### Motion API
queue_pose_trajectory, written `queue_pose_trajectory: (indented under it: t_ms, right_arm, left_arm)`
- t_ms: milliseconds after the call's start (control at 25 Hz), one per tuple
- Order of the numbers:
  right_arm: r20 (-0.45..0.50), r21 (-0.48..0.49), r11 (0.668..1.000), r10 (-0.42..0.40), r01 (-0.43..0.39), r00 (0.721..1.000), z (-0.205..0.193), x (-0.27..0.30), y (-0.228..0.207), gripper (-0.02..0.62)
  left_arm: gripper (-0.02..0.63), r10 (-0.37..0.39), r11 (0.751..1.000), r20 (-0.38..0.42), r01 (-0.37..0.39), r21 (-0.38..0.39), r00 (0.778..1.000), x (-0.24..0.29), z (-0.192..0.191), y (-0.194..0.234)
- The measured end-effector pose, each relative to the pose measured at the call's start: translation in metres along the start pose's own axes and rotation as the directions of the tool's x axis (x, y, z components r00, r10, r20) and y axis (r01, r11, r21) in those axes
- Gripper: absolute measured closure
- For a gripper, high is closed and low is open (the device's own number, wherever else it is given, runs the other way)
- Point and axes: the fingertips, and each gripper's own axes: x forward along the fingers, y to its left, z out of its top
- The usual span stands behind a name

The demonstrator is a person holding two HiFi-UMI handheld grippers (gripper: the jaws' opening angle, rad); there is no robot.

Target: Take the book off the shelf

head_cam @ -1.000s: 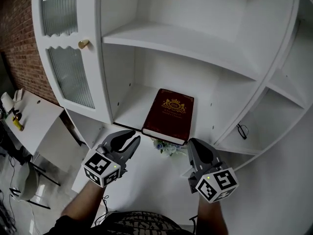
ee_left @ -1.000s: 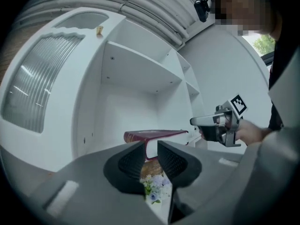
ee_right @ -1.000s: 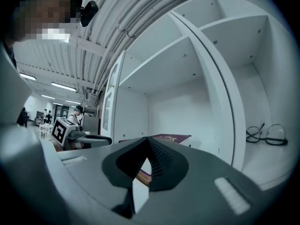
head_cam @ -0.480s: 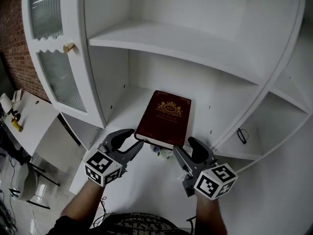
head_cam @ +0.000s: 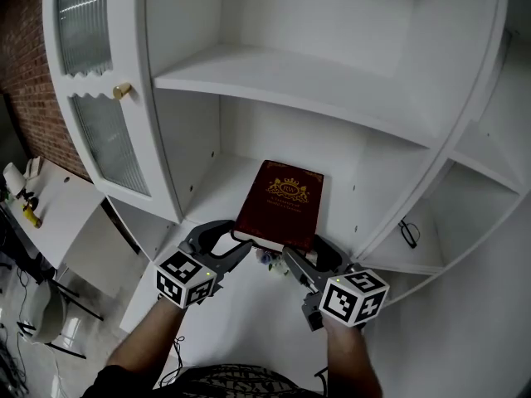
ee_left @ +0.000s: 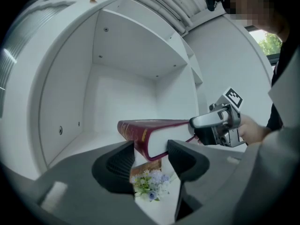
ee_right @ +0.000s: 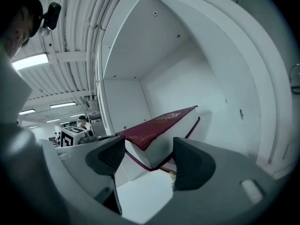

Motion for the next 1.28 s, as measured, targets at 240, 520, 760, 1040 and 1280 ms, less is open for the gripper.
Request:
queue_pose_trajectory:
  t_ms: [240,520,760,1040,1280]
  right_arm:
    - [0.004,-0.028,1.000,-0.007,0.007,1.000,0.002,0.004,0.002,0.264]
    - [0.008,-0.007,0.999,0.045,-0.045,0.999,-0.004,-0.005,0.020,0.234]
    - [0.092,0.190,0.963,0.177,-0.192,0.980,-0.007,-0.026,0.040,0.209]
    - [0.084,0.211,0.973,0.073,-0.090,0.994,-0.029,-0.033,0.032,0.314]
    - [0.093,0.062,0.998,-0.015,0.009,0.996,-0.036,-0.036,0.038,0.382]
  left_arm:
    - [0.388,-0.033,0.999,-0.025,0.033,-0.004,0.999,0.005,0.002,-0.002]
    - [0.391,-0.041,0.999,-0.028,0.041,0.020,0.999,-0.011,-0.001,-0.011]
    - [0.393,-0.037,0.999,0.015,0.037,0.031,0.999,-0.035,-0.007,-0.023]
    - [0.395,-0.026,0.998,-0.008,0.026,0.060,1.000,-0.047,-0.030,-0.038]
    - [0.396,0.021,0.999,0.023,-0.022,0.045,1.000,-0.055,-0.035,-0.041]
